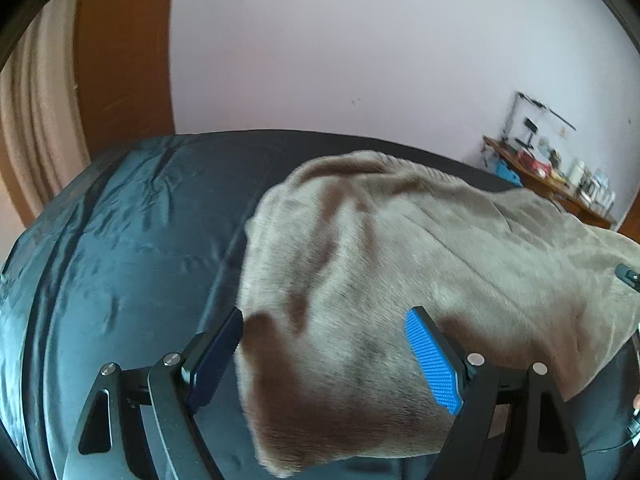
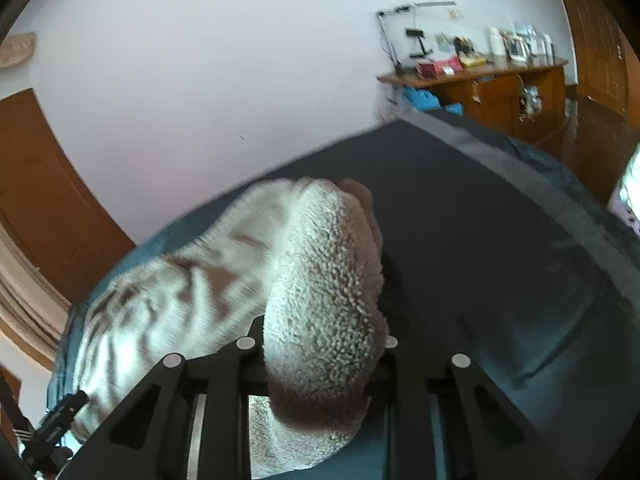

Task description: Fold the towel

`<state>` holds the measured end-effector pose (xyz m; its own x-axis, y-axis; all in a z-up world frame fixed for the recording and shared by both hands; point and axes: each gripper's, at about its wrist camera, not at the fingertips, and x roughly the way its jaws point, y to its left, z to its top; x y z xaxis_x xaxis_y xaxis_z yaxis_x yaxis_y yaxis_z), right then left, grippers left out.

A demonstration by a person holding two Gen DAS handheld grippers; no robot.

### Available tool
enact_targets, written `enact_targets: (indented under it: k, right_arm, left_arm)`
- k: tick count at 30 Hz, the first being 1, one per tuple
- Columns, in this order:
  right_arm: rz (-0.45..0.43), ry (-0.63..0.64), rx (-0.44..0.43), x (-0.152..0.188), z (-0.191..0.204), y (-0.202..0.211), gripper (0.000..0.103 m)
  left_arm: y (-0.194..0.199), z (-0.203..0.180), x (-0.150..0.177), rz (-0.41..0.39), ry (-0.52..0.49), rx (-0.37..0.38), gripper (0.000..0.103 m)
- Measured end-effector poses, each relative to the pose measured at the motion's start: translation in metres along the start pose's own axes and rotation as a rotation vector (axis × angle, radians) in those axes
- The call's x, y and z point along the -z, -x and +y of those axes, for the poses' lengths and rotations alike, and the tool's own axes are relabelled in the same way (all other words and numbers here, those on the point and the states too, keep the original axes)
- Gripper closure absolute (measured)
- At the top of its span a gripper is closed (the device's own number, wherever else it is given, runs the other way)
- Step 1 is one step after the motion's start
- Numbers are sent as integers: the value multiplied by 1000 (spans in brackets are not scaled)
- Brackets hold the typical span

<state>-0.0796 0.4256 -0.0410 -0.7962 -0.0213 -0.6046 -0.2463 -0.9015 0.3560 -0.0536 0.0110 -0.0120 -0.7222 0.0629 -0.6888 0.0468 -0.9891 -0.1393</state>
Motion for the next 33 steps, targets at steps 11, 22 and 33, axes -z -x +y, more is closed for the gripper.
enact_targets:
  k: [11,22,33]
  right_arm:
    - [-88,183,-170,-21,134,23,78]
    - [-53,383,-336,17,269,5,80]
    - [71,650,-382,113,353,-41,80]
  left_arm:
    - [17,55,-14,-56,218,-39,18]
    - [35,132,-15,-109,476,-100,18]
    - [40,140,-13,-117,531,-68,18]
